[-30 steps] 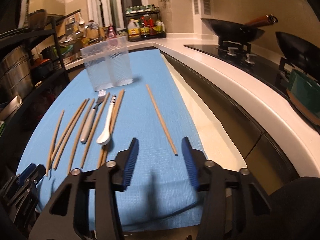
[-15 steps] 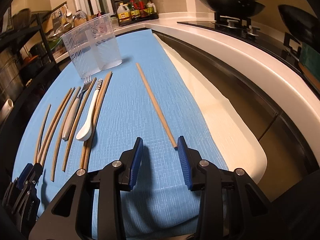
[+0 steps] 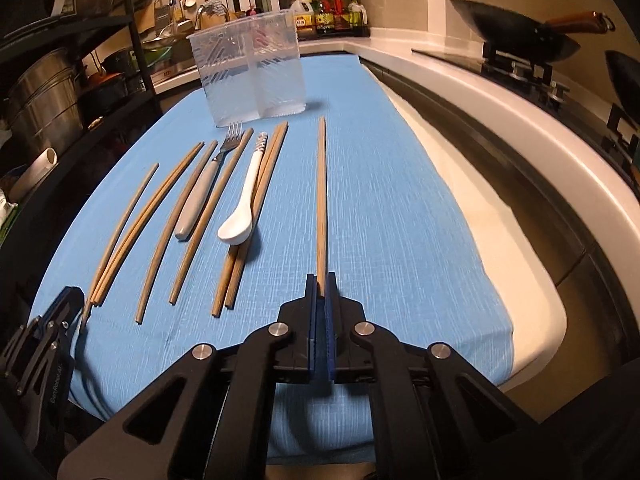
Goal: Organize utensils
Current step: 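Close the right tool on the lone wooden chopstick while the left tool grasps another chopstick, then lift both held chopsticks and carry them over the clear plastic container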
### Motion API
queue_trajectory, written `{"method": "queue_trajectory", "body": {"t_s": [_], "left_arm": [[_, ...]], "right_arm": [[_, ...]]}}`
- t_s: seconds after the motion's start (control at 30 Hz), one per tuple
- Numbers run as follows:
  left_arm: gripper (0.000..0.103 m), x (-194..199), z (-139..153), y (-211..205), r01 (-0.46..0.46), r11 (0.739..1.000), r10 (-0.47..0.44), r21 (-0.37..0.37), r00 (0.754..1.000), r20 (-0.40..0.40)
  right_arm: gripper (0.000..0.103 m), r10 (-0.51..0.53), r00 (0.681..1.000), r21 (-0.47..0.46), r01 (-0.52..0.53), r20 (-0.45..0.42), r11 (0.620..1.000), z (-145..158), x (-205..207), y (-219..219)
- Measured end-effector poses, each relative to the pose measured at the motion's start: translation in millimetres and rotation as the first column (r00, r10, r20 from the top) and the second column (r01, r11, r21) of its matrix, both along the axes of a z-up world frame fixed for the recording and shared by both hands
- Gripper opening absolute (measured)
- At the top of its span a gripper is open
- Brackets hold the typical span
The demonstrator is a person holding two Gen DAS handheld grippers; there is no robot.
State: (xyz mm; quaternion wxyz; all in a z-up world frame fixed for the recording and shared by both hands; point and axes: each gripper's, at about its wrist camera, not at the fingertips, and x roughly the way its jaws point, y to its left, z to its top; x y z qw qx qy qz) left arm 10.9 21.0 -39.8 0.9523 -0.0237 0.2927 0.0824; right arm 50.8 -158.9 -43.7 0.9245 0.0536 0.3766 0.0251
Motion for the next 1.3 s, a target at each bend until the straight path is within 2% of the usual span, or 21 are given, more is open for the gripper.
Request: {"method": "queue_trajectory", "body": {"t_s": [0.13,0.73,0.9,1.17,1.3], "left_arm": [[0.007,1,1,4,0.000,0.999,0.001,-0.034,1.000,0.003],[0.010,3,1,-8,0.049,0.998,-0.048,-0.039,0.999,0.013],[0.014,6,-3,-14,0.048,0.999,-0.048,0.006,0.999,-0.015],[0.014,2,-4,-16,0.028,0.998,-0.028,0.050,1.000,0.000],[0.007,1,-5,-20,0.045,0.996,-0.046,0.071,0.999,0.013]], "right_arm": [[0.006,-0.014,1.000,0.005,0.014,-0.003,1.000,0,1,-4],[0.005,-0.021,1.000,-0.014,0.021,0.002,1.000,0,-1,-1],[0.005,-0.016,1.000,-0.040,0.016,0.008,0.999,1,-1,2],[0.005,-0.022,1.000,-0.062,0.023,0.019,0.998,0,-1,5],[0.004,-0.020,0.999,-0.077,0.022,0.026,0.997,0,-1,7]]}}
